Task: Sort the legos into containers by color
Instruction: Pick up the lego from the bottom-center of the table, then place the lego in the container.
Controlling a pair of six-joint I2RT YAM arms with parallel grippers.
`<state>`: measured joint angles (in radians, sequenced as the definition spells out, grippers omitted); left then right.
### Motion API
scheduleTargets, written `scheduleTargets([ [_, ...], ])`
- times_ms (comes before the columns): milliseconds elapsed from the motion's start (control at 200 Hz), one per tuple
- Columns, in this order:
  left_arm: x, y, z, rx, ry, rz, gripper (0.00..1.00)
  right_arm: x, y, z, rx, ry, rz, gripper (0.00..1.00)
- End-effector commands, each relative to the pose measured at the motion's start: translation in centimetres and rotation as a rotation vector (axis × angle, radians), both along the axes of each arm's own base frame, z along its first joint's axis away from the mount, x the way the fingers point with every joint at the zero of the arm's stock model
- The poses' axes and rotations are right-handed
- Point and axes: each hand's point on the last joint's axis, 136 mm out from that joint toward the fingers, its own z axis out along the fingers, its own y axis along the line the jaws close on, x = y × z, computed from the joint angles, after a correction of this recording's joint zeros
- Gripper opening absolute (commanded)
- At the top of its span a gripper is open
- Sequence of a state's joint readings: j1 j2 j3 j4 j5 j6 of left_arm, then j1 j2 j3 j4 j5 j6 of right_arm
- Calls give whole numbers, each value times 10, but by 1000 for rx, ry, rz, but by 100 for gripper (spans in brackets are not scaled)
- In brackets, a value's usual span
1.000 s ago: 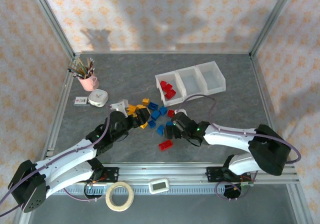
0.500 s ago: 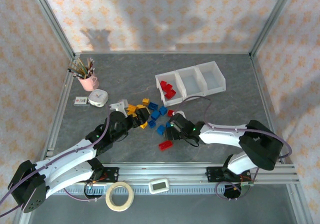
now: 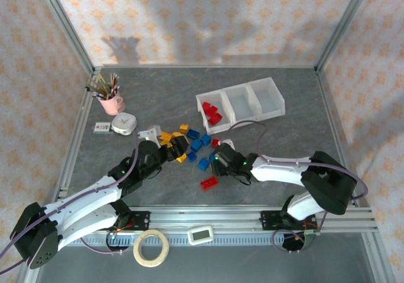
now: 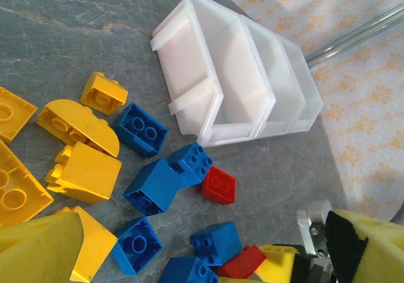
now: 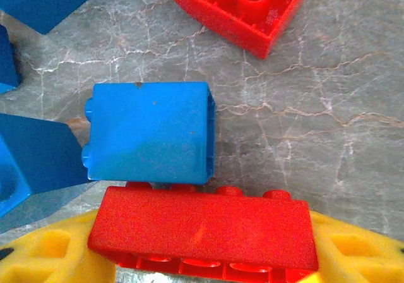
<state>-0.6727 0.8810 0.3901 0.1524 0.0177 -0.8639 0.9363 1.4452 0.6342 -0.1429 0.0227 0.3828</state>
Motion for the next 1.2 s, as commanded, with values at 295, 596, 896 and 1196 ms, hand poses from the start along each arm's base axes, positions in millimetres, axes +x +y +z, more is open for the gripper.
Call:
scheduleTargets([
  [295, 14, 3, 37, 91, -81, 7, 99, 44, -17, 84, 63, -130, -137, 59],
  [596, 41, 7, 57, 114, -110, -3, 99, 133, -16, 123, 82, -200, -252, 59],
  [896, 64, 11, 70, 176, -143, 10, 99, 221, 4, 124, 102, -220, -366, 59],
  [1196, 81, 10, 70, 213, -150, 8, 99, 267, 18, 105, 83, -219, -402, 64],
])
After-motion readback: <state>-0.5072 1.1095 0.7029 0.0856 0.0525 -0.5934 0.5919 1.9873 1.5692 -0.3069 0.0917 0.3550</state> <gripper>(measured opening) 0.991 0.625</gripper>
